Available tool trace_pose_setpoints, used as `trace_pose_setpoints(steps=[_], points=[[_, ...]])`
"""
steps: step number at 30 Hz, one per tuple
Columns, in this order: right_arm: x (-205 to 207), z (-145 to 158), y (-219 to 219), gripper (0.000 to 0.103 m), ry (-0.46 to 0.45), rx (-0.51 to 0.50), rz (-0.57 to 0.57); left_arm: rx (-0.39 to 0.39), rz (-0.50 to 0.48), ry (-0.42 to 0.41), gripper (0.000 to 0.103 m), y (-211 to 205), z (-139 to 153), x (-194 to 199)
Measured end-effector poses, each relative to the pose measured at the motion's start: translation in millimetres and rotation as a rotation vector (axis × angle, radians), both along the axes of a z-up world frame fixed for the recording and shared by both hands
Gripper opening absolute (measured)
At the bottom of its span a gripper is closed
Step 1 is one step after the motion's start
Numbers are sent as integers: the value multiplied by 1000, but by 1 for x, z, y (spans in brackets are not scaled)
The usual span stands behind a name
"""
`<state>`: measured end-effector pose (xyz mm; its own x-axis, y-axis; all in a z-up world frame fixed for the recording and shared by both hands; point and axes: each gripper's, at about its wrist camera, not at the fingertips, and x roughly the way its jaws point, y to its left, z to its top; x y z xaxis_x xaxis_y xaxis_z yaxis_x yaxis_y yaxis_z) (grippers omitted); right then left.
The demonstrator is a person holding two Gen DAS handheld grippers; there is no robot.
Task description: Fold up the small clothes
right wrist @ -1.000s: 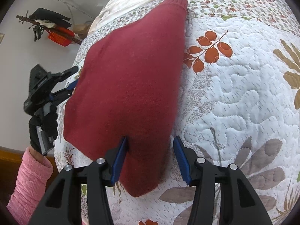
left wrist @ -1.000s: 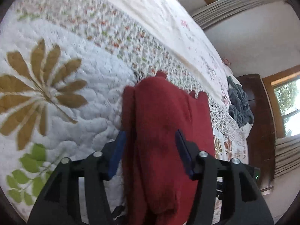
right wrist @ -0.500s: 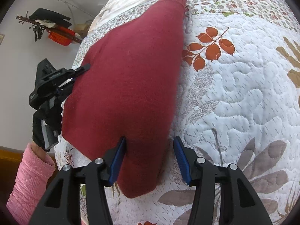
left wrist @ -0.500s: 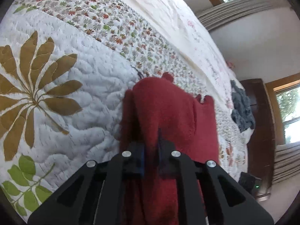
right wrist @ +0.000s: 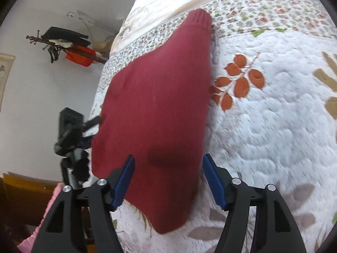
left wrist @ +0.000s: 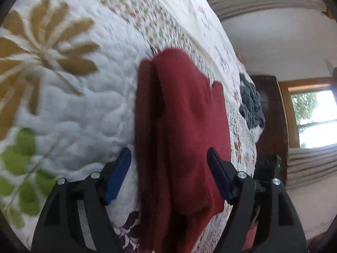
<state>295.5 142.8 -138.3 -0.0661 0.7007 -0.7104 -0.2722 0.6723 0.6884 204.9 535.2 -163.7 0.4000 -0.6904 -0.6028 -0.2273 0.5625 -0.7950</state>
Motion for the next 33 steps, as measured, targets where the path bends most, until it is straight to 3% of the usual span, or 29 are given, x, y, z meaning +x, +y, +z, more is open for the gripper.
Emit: trace_pose_setpoints(steps=[4,9,10,11,12,15,17,23,27,33], points=[[17,-18,5,74,39,26,1,-3,-93,-36,73,-22,-8,19],[36,-49,19,77,121,135,-12,-44,-188,-44,73,-49,-18,38],[38,-51,22,77,121,136,-14,-48,-198,-43,69,-54,-19,41],[39,-51,26,76,115,132,-8,-47,-209,-41,58,-59,-19,42],[38,-50,29,71,105,120,-2,-50,-217,-40,53,-62,-19,42],[34,-40,26,48,76,113,9,-78,-180,-43,41,-65,-19,37],[33,-34,16,45,79,136,-2,-99,-163,-61,37,-67,-14,30],[9,8,-25,44,14,109,12,-110,-200,-126,37,-114,30,1],[-18,43,-80,44,-10,123,5,-114,-241,-180,37,-171,67,-30],[-65,78,-165,45,-35,102,-3,-108,-277,-228,37,-252,91,-76]])
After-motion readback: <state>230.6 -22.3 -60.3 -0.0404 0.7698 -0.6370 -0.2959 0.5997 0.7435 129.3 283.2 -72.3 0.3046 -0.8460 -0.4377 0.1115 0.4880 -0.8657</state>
